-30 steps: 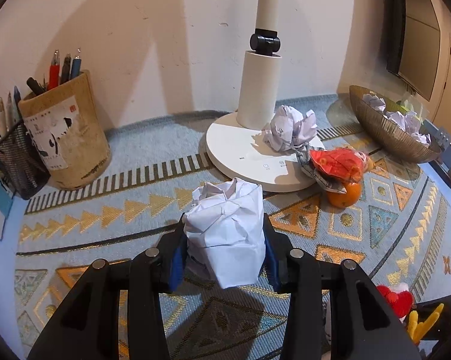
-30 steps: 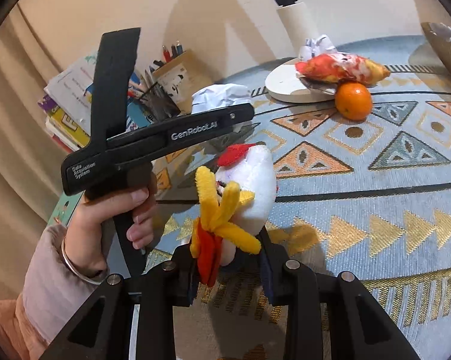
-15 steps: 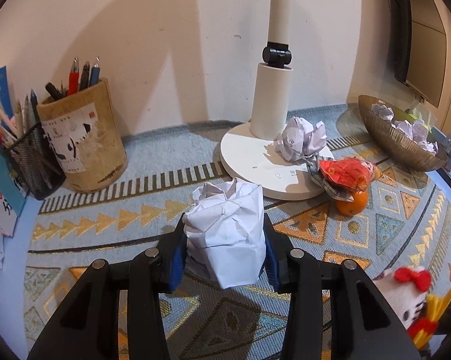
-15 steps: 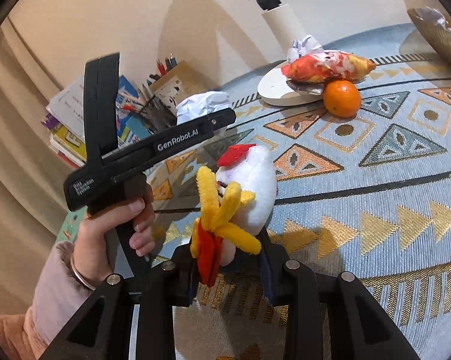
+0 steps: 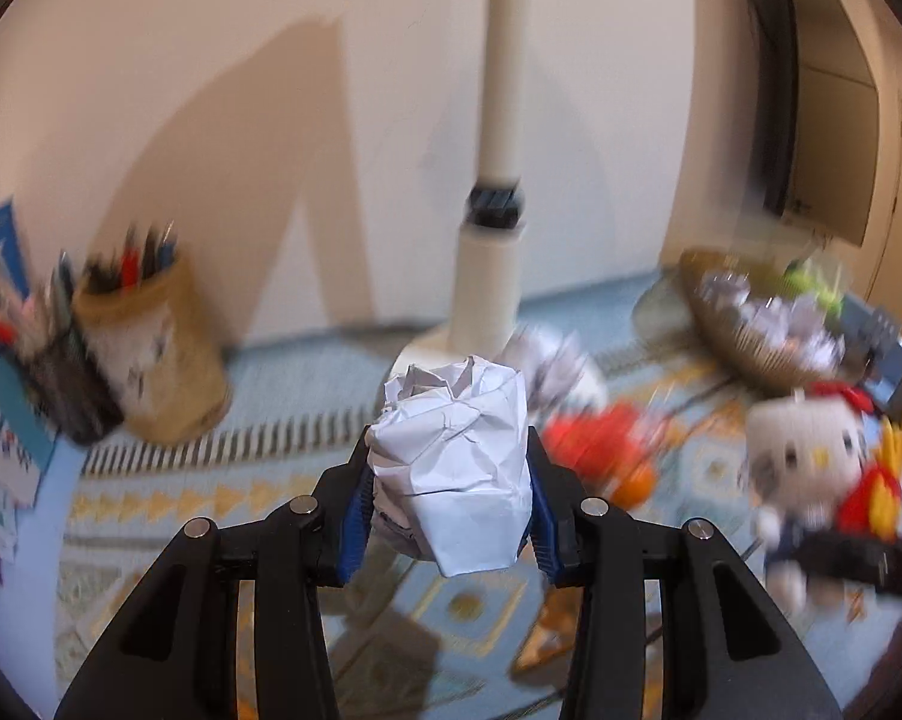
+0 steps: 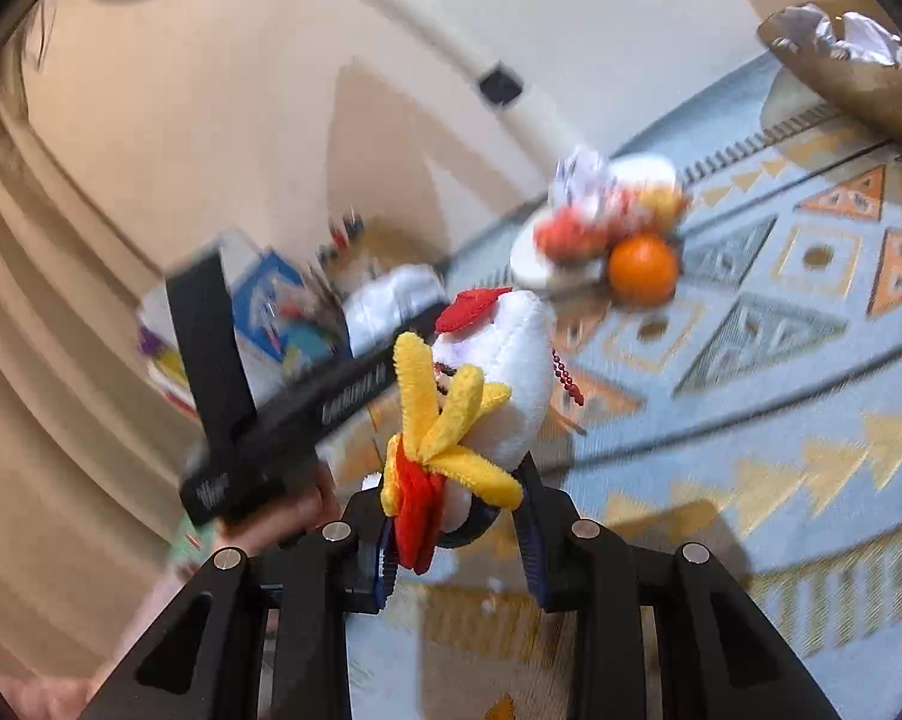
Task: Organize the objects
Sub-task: 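Carry the paper ball and chicken plush to the glass bowl and open both tools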
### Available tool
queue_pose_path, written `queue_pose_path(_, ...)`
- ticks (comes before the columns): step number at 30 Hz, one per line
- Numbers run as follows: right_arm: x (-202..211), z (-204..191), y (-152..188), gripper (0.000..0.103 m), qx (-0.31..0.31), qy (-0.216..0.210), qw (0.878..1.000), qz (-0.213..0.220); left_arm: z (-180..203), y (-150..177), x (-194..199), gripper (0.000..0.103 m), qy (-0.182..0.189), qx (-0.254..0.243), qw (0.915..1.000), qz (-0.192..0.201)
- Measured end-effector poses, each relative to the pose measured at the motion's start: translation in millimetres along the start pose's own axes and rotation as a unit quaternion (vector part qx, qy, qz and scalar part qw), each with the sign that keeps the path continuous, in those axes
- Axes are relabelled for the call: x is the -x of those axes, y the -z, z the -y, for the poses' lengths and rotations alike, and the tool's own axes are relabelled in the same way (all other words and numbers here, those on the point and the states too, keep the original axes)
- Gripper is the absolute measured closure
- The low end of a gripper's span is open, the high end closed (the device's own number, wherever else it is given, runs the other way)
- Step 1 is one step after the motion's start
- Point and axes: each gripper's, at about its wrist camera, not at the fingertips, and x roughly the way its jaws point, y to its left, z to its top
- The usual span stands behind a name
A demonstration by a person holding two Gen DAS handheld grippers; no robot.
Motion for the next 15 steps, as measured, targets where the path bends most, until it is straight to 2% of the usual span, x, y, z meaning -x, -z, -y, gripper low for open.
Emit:
queue_pose_path(4, 31.2, 7.8, -51.9, 0.071, 0.025, 0.039, 0.998, 0.05, 25.2, -43.0, -3.3, 0.063, 0.006, -0.002, 0.9998, 0.018)
queue_pose_path(9, 71.8, 24.4, -126.3, 0.071, 0.04, 0.083, 0.99, 0.104, 77.0, -99.2, -11.9, 0.062, 0.043, -0.015, 0.9976, 0.053)
queue_pose_path(11, 87.2, 33.4, -155.6, 0.071, 0.036, 0.093, 0.987, 0.124, 108.2, -118.6, -24.4, 0.062, 0.065, -0.03, 0.9959, 0.056)
queue_pose_path(15, 116.7, 57.1, -211.7, 0.07, 0.031, 0.121, 0.98, 0.157, 159.9, -134.5, -54.2, 0.061, 0.104, -0.046, 0.9923, 0.048)
